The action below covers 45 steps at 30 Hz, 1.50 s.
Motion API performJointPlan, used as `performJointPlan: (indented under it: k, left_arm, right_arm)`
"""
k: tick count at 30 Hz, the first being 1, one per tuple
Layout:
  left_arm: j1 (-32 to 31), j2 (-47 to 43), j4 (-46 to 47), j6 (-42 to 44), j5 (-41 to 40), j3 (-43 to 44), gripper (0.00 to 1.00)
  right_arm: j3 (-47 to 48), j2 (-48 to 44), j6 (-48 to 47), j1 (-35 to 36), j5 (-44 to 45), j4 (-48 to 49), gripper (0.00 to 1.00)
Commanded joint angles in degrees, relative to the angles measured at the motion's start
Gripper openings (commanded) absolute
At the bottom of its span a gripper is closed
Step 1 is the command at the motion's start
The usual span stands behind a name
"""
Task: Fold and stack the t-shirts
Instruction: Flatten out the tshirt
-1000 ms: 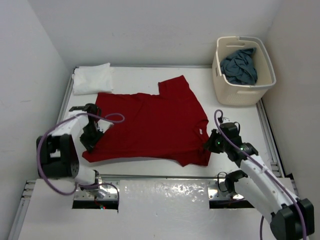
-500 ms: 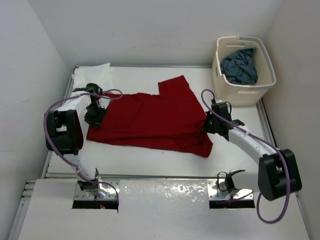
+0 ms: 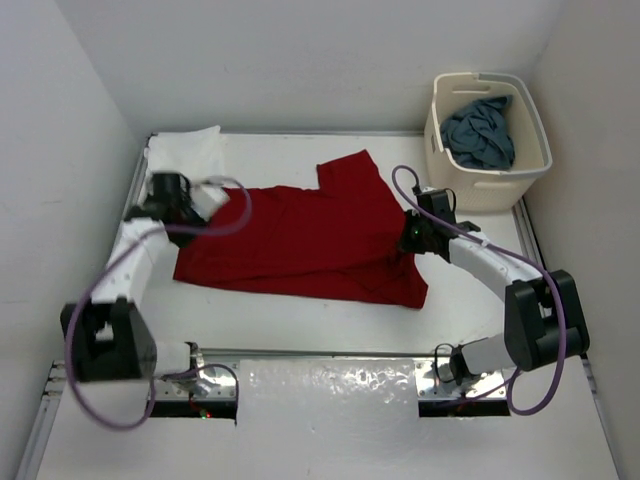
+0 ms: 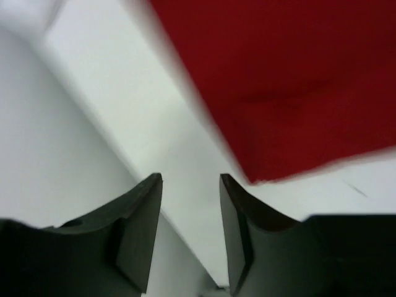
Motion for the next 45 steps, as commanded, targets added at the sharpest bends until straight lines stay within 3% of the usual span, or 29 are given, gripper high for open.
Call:
performJointPlan:
  k: [1, 3, 5, 7, 11, 18, 21, 24, 25, 27, 29, 33, 39, 45]
  left_arm:
    - [-6.2, -10.4, 4.4, 22.3, -1.9, -16.6, 0.41]
    - [-6.3, -11.7, 2.6, 29.6, -2.1, -21.0, 0.49]
    - [-6.2, -13.0, 1.6, 32.9, 0.3, -22.4, 0.63]
    - [-6.5, -13.1, 2.5, 36.1, 1.4, -24.0, 0.69]
    - [-6.6, -9.9, 0.2, 37.2, 3.0, -24.1, 0.72]
    - [-7.8, -6.7, 7.0, 33.9, 3.0, -26.4, 0.72]
    - [-7.9, -4.9, 11.6, 31.6, 2.1, -27.5, 0.64]
    - [-7.9, -4.5, 13.3, 28.9, 2.7, -26.6, 0.38]
    - [-7.9, -4.3, 13.5, 28.5, 2.8, -26.5, 0.21]
    - [-7.9, -3.7, 13.3, 28.3, 2.4, -26.5, 0.05]
    - [-7.9, -3.3, 12.9, 28.0, 1.7, -26.7, 0.00]
    - [-7.7, -2.5, 11.8, 26.4, -0.7, -24.6, 0.00]
    - [-5.1, 8.2, 4.2, 16.6, 1.5, -6.6, 0.00]
    - [-5.3, 14.7, 3.0, 12.1, 0.3, -2.1, 0.00]
  right_arm:
    - [1.5, -0.3, -0.6, -0.2, -1.7, 2.5, 0.00]
    - [1.0, -0.5, -0.4, -0.3, -2.2, 3.2, 0.00]
    - [0.0, -0.6, 0.0, -0.3, -2.5, 4.1, 0.00]
    - [-0.7, -0.6, 0.2, -0.3, -2.6, 4.7, 0.00]
    - [-1.7, -0.7, 0.2, -0.2, -2.2, 5.2, 0.00]
    - [-2.5, -0.3, 0.1, -0.3, -1.4, 5.6, 0.00]
    - [-2.6, 0.0, 0.4, -0.4, -1.7, 6.0, 0.00]
    - [-2.5, 0.5, 0.5, -0.4, -2.1, 6.0, 0.00]
    - [-2.6, 0.6, 0.6, -0.4, -2.2, 6.1, 0.00]
    - [-3.0, 0.9, 0.9, -0.5, -2.2, 6.4, 0.00]
    - [-3.1, 0.7, 1.1, -0.6, -2.1, 6.6, 0.00]
    - [-2.7, 0.6, 0.8, -1.6, -2.2, 6.2, 0.00]
    - [2.4, 1.4, -0.4, -3.1, -0.5, 5.3, 0.00]
    - [6.8, 6.3, -1.9, -3.2, -1.7, 4.6, 0.00]
